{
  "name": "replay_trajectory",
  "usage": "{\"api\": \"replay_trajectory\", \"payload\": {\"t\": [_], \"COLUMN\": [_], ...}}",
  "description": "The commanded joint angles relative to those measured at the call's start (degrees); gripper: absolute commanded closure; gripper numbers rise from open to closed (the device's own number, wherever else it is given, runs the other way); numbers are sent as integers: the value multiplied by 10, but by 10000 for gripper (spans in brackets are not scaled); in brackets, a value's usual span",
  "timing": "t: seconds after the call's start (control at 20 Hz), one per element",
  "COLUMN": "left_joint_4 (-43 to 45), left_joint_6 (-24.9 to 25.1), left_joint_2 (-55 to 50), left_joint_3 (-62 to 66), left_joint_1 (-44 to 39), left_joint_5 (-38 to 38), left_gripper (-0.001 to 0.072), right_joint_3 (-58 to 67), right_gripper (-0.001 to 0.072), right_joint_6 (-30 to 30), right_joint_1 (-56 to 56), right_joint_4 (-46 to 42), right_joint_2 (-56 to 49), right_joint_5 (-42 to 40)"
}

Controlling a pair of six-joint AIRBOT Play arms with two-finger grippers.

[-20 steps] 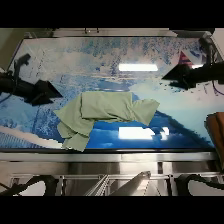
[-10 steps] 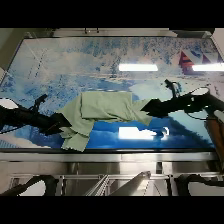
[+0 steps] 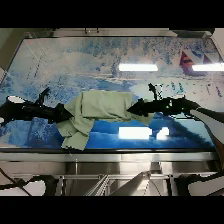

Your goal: Fold the shirts.

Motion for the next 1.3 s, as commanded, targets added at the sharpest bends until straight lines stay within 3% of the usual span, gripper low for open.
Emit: {"api": "replay_trajectory", "payload": {"t": [0.0, 0.15, 0.3, 0.5, 0.65, 0.85, 1.0, 1.1, 1.2, 1.25], "left_joint_4": [-31, -103, -211, -359, -349, -258, -263, -297, -261, -235], "left_joint_6": [13, 41, 47, 81, 81, 66, 2, -4, -8, -7], "left_joint_2": [-21, 8, 89, 236, 334, 410, 398, 360, 294, 258], "left_joint_3": [28, 47, 115, 330, 519, 637, 569, 485, 399, 362], "left_joint_1": [0, 2, 5, 46, 103, 213, 268, 235, 153, 112], "left_joint_5": [-36, -101, -183, -251, -174, -93, -116, -150, -170, -164], "left_gripper": [693, 694, 695, 695, 691, 687, 685, 685, 681, 551], "right_joint_3": [15, 54, 111, 253, 349, 384, 384, 382, 379, 379], "right_gripper": [688, 689, 689, 689, 689, 689, 689, 689, 689, 688], "right_joint_6": [-61, -68, -37, 27, 61, 86, 147, 168, 214, 230], "right_joint_1": [3, -12, -45, -126, -182, -201, -201, -181, -150, -132], "right_joint_4": [111, 174, 239, 268, 194, -54, -137, -143, -170, -195], "right_joint_2": [-10, 4, 75, 270, 413, 540, 513, 436, 346, 294], "right_joint_5": [91, 200, 276, 265, 171, 26, -5, 22, 24, 23]}}
